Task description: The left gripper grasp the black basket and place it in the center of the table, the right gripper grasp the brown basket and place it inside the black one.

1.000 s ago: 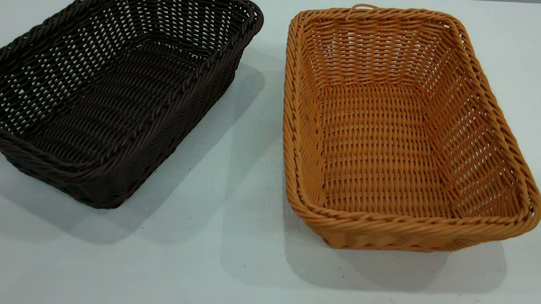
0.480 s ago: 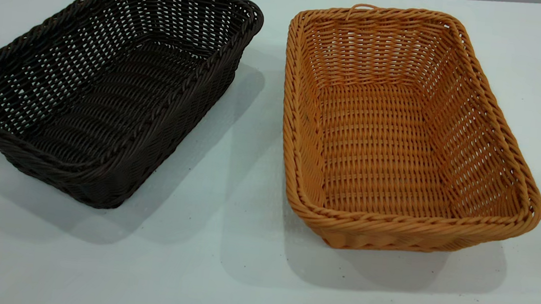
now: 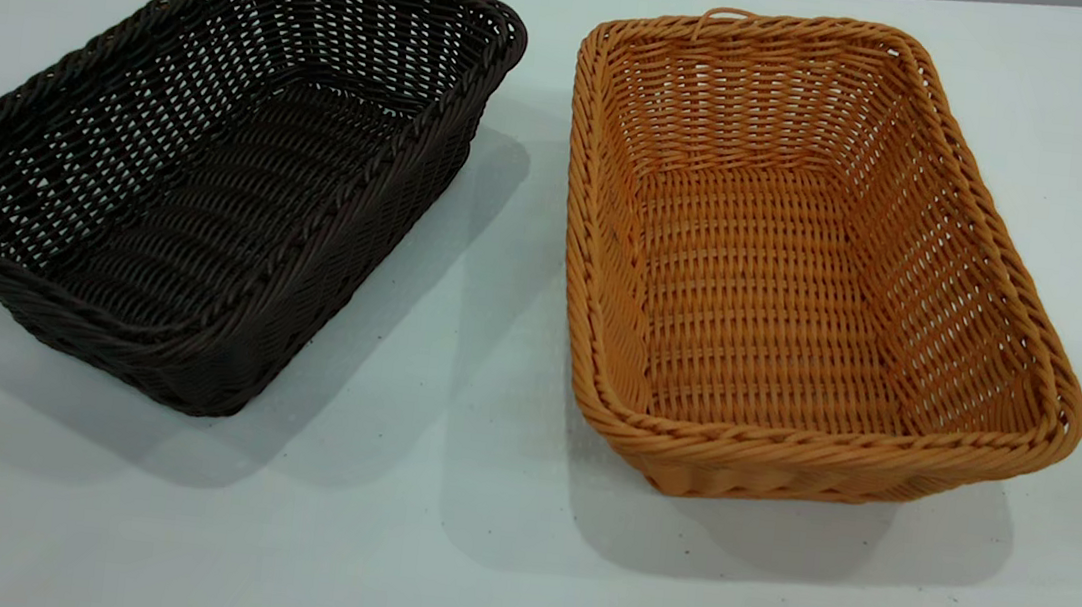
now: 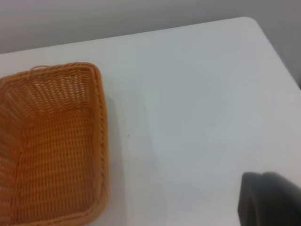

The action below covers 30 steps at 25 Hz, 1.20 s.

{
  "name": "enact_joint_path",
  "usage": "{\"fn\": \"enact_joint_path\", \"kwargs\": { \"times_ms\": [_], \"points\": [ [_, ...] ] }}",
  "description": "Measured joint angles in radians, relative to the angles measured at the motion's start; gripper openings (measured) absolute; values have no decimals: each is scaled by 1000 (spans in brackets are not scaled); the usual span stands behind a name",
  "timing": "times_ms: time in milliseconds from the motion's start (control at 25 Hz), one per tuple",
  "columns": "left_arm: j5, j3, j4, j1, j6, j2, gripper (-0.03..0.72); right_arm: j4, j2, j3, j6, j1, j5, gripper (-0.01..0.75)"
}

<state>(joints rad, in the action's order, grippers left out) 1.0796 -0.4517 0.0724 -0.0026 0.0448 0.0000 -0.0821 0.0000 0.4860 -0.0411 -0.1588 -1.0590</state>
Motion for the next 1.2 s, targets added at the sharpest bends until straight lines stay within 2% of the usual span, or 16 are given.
{"fn": "enact_joint_path", "kwargs": {
  "times_ms": [560,760,840,960,1200],
  "points": [
    [-15,-4,64,0,0,0,-1,2,0,0,24,0,1,2],
    [-62,-21,169,0,15,43,-1,-62,58,27,9,0,6,11],
    [-78,-42,210,0,63,90,1,-111,105,47,-26,0,20,39],
    [-100,-85,272,0,145,171,52,-212,193,77,-79,0,24,108],
    [-220,-189,398,0,356,384,259,-501,387,84,-134,0,30,296]
  ]
}}
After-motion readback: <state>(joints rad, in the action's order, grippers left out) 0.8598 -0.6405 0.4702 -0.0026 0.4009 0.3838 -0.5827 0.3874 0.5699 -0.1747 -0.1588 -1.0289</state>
